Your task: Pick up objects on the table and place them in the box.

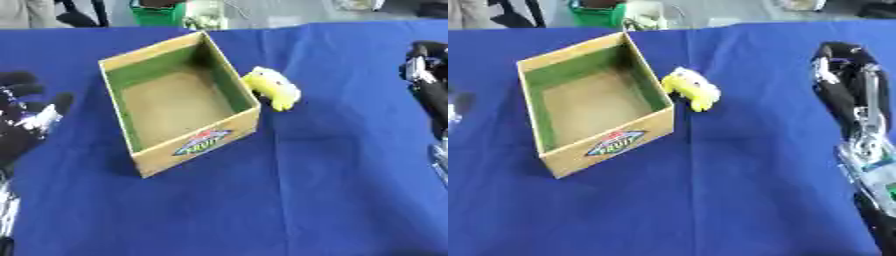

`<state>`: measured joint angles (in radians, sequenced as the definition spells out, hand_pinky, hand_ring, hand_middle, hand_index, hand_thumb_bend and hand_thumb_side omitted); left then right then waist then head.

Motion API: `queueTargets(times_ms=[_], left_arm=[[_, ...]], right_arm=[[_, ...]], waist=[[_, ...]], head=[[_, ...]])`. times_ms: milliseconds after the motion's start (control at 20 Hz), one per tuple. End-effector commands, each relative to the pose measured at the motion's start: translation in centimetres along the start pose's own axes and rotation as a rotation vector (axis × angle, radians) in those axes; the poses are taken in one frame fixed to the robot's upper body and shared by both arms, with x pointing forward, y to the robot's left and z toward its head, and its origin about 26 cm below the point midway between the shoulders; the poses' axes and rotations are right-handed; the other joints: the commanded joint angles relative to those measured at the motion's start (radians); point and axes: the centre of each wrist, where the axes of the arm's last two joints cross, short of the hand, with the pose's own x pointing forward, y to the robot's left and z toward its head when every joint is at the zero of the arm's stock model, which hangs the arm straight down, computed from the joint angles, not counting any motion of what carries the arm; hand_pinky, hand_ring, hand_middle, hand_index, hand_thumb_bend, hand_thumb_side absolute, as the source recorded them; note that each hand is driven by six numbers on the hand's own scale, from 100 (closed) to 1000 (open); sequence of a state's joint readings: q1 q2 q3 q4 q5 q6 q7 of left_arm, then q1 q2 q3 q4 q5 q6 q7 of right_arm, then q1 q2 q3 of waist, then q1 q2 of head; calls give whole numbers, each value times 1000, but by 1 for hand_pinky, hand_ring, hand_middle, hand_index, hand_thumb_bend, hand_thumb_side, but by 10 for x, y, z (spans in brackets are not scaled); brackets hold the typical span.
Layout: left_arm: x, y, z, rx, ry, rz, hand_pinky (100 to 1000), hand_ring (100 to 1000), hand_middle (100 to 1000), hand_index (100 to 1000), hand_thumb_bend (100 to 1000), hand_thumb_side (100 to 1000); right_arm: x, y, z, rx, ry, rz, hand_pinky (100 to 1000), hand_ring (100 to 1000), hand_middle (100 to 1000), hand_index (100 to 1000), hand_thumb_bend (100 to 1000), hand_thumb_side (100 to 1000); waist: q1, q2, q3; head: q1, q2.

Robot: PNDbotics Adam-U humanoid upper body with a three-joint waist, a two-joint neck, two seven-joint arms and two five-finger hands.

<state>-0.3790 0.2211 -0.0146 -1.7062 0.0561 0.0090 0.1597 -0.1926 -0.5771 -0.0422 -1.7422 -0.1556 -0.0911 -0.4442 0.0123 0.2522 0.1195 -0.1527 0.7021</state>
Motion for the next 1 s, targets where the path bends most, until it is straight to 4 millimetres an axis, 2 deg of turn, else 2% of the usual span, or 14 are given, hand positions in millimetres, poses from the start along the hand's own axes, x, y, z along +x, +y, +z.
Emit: queueTargets(times_ms=[50,300,400,550,850,900,1000], left_arm=[[10,7,-5,6,-39,-22,508,654,612,651,725,180],[10,7,-5,5,-37,-23,508,654,612,651,725,180],[10,7,-5,4,-37,-23,508,654,612,651,725,180],[9,7,-5,1,-34,-23,508,654,612,651,725,180],[8,6,-4,-4,-30,-23,507,653,612,651,725,180],[8,6,-4,-5,-28,-23,507,653,611,651,725,180],[8,6,-4,-7,-27,-23,507,653,611,651,725,180]], right_arm=[[12,-4,-8,14,-47,22,601,585,604,716,100,431],[16,-4,-13,48,-59,40,602,588,608,718,100,396],[19,-4,-17,77,-69,57,605,592,614,720,100,355],[24,-4,-26,153,-82,108,611,609,633,736,100,293],[38,-7,-49,333,-103,239,633,663,690,775,100,254],[40,-7,-53,362,-106,262,635,667,693,778,108,249],[43,-8,-61,418,-109,305,643,682,712,794,250,206]], waist=[[-2,-18,2],[-2,-18,2],[-3,-19,3],[-2,-21,5],[0,-24,8],[0,-25,9],[1,-26,11]], head=[[-2,-8],[-3,-7],[-4,-7],[-6,-6],[-11,-3],[-12,-2],[-14,-1]])
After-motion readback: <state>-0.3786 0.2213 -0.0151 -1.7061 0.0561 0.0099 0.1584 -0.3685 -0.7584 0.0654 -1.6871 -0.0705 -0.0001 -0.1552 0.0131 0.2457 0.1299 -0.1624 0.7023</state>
